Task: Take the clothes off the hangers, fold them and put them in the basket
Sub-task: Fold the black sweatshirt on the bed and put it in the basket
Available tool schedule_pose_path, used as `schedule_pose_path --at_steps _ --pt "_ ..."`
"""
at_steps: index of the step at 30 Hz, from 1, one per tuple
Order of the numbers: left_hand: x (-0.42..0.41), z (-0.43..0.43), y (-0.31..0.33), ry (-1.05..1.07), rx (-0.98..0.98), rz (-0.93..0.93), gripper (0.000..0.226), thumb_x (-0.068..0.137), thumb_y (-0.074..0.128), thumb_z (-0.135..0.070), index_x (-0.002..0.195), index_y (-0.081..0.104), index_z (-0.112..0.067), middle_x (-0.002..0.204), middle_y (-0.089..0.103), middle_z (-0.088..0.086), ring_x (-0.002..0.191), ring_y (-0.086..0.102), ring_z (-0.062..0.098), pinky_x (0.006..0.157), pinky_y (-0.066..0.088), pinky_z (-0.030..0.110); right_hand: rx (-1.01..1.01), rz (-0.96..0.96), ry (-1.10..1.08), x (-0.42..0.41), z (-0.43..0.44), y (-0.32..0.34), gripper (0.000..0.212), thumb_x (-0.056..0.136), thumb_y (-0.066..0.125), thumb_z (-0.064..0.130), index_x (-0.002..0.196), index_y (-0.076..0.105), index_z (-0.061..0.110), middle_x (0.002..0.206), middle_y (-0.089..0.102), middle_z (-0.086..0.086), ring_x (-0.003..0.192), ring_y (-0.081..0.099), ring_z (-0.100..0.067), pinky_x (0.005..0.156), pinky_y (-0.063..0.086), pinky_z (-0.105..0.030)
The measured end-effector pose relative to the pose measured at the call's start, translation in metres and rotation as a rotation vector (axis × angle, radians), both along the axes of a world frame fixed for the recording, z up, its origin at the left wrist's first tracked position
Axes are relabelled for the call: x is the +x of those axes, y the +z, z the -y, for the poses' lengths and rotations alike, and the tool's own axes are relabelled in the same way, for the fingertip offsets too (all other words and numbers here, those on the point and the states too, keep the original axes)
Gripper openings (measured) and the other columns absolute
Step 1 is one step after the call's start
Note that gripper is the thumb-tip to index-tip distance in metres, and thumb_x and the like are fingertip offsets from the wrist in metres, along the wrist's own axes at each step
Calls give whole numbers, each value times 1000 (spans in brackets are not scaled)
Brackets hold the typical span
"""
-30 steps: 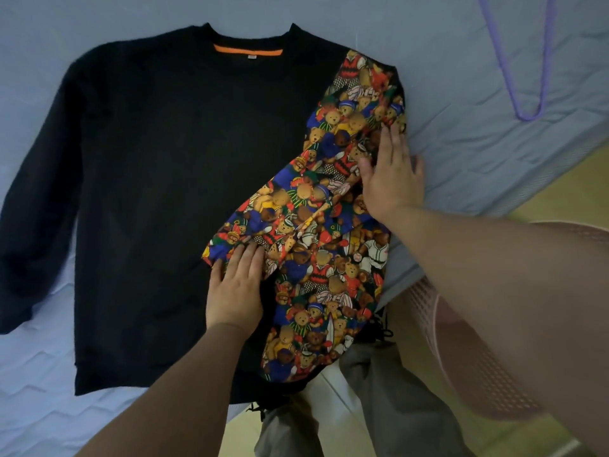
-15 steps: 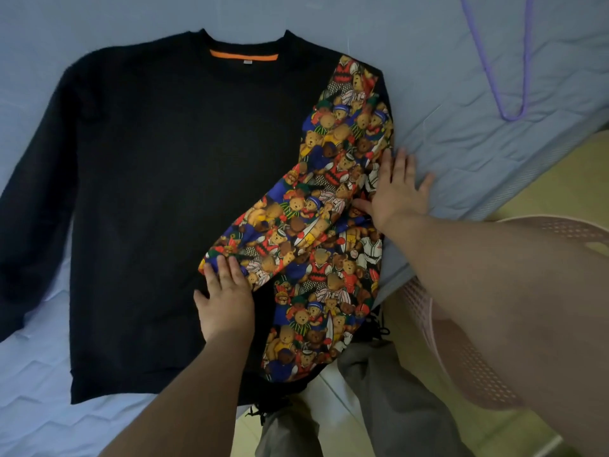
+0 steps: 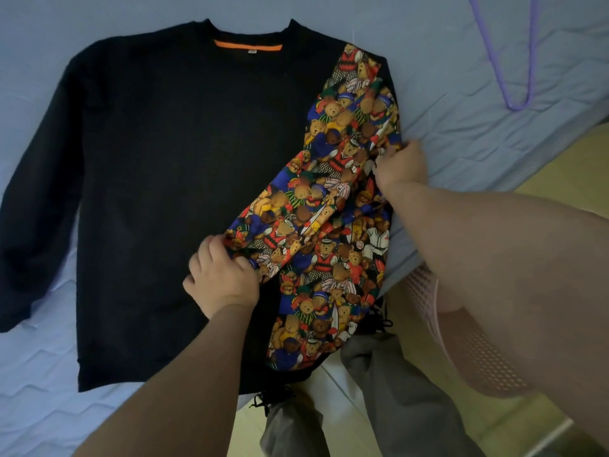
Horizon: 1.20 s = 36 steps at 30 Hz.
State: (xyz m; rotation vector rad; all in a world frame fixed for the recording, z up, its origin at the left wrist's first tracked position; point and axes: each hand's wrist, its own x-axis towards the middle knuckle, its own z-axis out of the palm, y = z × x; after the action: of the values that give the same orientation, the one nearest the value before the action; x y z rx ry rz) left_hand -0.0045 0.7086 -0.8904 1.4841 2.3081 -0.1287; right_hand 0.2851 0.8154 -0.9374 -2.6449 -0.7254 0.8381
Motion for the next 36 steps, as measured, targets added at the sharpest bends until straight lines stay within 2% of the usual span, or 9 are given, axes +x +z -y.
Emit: schedule_pose_path --at_steps 4,9,12,16,18,21,26,32,36 --pt "-3 -29 -19 44 -146 4 53 96 48 -51 140 42 -24 143 45 6 133 39 28 106 31 54 -64 2 17 2 1 -7 38 106 34 31 126 54 7 126 61 -14 116 57 -31 93 45 -36" --pt "-16 -60 -28 160 -132 134 20 98 52 -41 102 59 -23 102 61 2 95 56 22 87 49 43 -7 -31 40 14 4 -14 39 109 26 29 122 53 5 121 61 -14 111 56 -30 82 38 -31" --pt "-28 -74 -34 52 -180 98 27 102 44 -40 106 61 -19 91 56 3 94 59 26 75 45 36 0 -37 81 22 11 -20 43 109 21 31 121 52 4 121 60 -16 112 55 -31 78 32 -29" --pt "-38 -86 -39 74 -203 68 36 101 47 -33 131 54 -16 103 57 5 105 59 29 70 41 35 -2 -42 123 24 10 -26 47 110 20 31 123 55 3 126 59 -16 116 54 -31 90 39 -31" --pt "-37 -81 -32 33 -250 54 42 99 46 -50 112 63 -15 91 60 4 94 62 28 68 45 36 -7 -34 109 25 8 -26 48 109 21 34 123 56 3 125 60 -16 116 55 -31 91 39 -32" --pt "-40 -59 -26 172 -230 290 50 83 58 -68 97 57 -19 85 61 -3 79 62 17 67 52 34 -11 -24 93 25 9 -26 49 109 23 36 121 57 3 124 61 -16 114 56 -30 88 39 -31" --pt "-52 -43 -23 235 -340 424 39 73 85 -35 101 60 -24 94 66 -5 86 67 15 72 58 36 -17 -4 52 20 9 -24 48 109 24 37 121 56 4 124 61 -16 115 55 -31 88 39 -32" --pt "-66 -54 -10 689 -323 763 26 75 83 -19 95 68 -12 91 75 10 83 74 22 69 58 36 -16 10 52 19 8 -22 47 109 23 35 121 54 1 124 60 -18 114 54 -31 87 38 -33" --pt "-87 -52 -1 754 -486 995 20 91 67 -26 102 66 -9 88 76 12 78 74 24 65 56 34 -22 52 70 18 9 -25 47 109 22 34 120 54 1 124 60 -17 114 54 -31 86 38 -34"
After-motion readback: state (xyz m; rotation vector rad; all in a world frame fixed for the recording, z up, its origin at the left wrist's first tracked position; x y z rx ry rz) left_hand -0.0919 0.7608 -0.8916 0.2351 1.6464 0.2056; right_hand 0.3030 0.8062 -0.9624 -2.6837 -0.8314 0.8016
